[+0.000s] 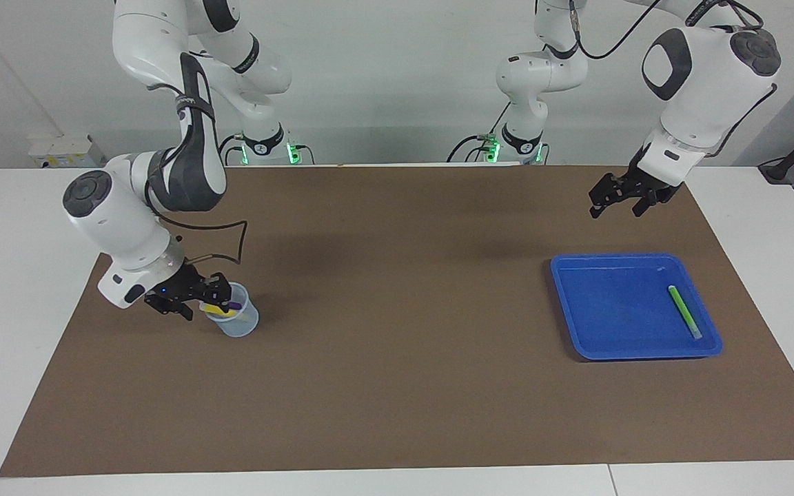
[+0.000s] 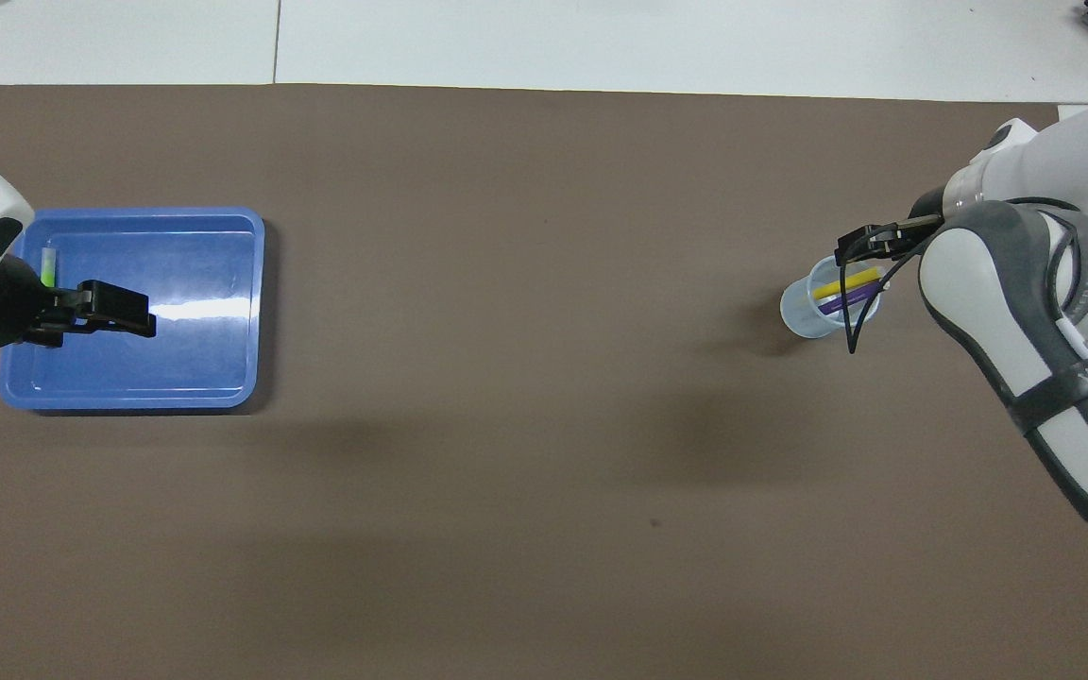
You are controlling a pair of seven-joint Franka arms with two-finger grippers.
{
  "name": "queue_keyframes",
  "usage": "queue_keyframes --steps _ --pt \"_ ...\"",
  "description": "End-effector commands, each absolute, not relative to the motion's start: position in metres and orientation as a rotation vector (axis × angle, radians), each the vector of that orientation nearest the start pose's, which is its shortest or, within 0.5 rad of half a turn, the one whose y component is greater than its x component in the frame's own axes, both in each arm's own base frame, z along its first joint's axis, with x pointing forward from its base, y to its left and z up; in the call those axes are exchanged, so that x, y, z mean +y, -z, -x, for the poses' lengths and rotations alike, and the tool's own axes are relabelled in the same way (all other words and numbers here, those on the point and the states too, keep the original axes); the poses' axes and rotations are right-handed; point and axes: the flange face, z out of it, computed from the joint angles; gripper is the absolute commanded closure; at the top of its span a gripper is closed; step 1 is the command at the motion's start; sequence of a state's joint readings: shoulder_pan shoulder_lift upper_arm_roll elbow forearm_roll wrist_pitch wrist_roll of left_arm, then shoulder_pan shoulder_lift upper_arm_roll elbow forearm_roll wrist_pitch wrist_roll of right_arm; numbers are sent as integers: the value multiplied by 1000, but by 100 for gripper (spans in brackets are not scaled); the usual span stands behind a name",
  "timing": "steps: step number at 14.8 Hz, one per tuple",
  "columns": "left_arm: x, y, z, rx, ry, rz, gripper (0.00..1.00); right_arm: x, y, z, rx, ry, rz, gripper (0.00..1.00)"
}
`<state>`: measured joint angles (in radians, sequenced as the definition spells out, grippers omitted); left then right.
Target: Right arm passes pens to left for tray arrangement
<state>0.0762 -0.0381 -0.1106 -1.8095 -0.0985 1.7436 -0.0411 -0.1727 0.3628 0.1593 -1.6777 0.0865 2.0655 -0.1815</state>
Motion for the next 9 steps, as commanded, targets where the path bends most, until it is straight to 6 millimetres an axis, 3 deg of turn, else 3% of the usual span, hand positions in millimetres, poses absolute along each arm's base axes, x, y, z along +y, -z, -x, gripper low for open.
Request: queue_keyframes --steps 1,9 --pt "-34 -555 -544 -42 -47 3230 0 -16 -396 -652 -187 59 2992 26" --pt "-44 -557 -544 -7 -33 3228 0 -15 -390 -649 -207 71 3009 41"
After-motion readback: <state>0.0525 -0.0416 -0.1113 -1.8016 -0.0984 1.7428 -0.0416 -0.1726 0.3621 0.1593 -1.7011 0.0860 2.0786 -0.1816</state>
